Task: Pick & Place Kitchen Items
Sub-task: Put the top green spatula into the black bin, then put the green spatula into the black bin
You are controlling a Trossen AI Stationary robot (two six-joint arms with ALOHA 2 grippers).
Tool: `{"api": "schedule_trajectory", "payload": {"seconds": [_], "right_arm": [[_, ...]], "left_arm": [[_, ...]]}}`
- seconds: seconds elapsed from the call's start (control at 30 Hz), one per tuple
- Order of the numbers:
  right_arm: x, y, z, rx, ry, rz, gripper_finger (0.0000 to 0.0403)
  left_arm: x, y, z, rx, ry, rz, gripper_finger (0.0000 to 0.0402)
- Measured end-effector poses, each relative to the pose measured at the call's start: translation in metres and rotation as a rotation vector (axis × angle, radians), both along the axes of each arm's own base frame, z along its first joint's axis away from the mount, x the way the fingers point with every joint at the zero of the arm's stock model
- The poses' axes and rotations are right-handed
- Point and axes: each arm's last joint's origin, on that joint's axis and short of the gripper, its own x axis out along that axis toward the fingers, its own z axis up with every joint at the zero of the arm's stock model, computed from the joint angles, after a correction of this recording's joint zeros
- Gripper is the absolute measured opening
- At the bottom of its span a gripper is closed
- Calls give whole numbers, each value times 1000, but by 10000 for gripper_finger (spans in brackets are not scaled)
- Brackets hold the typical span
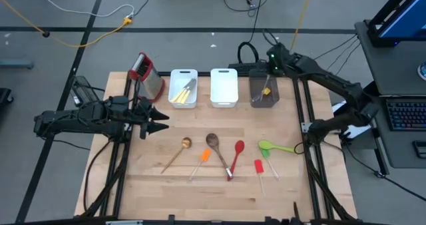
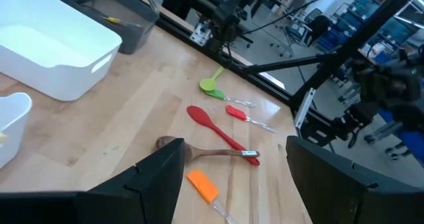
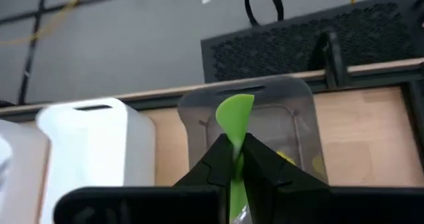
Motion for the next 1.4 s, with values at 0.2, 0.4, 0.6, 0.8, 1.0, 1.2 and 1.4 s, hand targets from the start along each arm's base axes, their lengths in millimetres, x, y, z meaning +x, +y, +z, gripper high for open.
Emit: {"api": "schedule_trajectory", "payload": {"seconds": [0.2,0.4,0.6,0.8,1.0,1.2,1.4], "right_arm": [[10,-18,-31,108,62,-9,10],[13,-30,-50,178,56,-51,19],[12,-38,-66,258,69,-75,22],[14,-42,-75,294,67,-82,28],[15,-44,-76,282,57,-83,66],[15,-45,-75,273,58,-81,106],[15,-46,-72,253,43,-66,136]], "left_arm": [[0,1,0,1,2,31,269],[0,1,0,-6,1,33,269],[0,1,0,-4,2,32,269],[0,1,0,-2,2,31,269],[0,1,0,-2,2,32,269],[0,1,0,-1,2,31,269],[0,1,0,-2,2,32,269]]}}
